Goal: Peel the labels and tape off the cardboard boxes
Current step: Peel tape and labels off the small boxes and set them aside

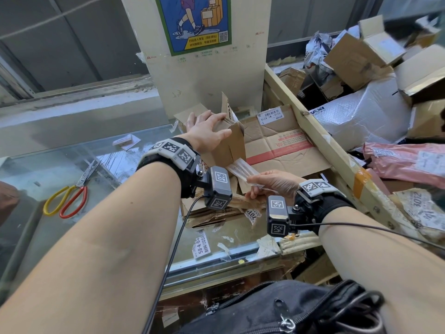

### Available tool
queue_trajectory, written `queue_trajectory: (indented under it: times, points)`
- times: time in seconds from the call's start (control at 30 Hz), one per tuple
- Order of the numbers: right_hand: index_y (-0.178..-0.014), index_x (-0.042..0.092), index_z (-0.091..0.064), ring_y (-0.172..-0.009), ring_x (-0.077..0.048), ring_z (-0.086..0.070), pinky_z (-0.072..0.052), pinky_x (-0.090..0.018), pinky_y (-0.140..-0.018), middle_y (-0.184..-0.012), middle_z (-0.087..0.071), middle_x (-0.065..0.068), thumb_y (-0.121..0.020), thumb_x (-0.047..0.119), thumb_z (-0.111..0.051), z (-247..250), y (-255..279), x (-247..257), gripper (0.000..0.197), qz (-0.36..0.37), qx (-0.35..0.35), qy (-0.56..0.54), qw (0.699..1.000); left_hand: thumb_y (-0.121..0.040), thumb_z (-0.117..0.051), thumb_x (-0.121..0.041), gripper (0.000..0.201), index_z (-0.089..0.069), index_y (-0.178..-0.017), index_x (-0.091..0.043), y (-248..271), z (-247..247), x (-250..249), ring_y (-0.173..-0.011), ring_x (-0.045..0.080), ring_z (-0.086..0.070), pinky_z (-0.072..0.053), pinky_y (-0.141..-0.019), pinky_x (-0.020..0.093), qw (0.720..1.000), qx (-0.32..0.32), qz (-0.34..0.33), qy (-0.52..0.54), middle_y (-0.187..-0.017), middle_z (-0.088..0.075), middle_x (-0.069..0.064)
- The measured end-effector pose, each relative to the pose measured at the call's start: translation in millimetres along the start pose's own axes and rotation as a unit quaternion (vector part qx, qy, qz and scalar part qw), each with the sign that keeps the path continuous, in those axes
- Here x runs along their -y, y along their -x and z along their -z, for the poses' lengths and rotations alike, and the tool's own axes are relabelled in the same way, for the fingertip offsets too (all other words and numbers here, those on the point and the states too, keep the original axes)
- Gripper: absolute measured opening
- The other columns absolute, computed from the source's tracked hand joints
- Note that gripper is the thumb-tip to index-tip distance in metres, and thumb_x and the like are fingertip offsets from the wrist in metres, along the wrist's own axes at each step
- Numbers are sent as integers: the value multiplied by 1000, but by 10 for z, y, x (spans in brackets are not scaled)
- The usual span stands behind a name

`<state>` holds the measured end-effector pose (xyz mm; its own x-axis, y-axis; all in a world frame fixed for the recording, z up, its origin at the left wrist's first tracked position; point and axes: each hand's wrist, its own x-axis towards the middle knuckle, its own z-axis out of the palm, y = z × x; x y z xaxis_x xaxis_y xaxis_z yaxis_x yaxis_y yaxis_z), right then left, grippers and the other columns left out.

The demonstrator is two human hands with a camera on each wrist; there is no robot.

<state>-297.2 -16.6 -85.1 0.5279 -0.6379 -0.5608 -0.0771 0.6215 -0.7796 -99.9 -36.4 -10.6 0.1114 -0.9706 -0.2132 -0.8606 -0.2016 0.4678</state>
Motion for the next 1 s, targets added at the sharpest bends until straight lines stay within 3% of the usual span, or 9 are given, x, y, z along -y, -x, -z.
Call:
queue_trajectory:
  times: [0.53,0.73,1.0]
  points:
    - [-74,2,-54,-65,-21,-65,-55,-25,-56,-65,-57,-12,-93,9,-55,38,20,-18,21,-6,4,27,1000,-100,-42,-44,52,-24,-149,-42,18,5,8,-147,29,16,8,-117,48,1000,-5,5,2,-162,-6,-3]
    - [-70,3,-55,-75,-23,-64,-57,-30,-73,-67,-58,-13,-92,12,-58,62,-6,-45,23,-5,-1,45,999,-100,-42,-44,53,-24,-149,-41,21,2,10,-147,29,17,9,-117,47,1000,-5,7,2,-162,-6,-3]
    - [-69,3,-55,-78,-25,-62,-53,-34,-84,-67,-59,-12,-91,13,-59,94,-27,-52,25,-10,-2,59,998,-100,-42,-44,53,-24,-150,-41,29,3,24,-147,29,16,8,-117,47,1000,-9,11,9,-162,-6,-4]
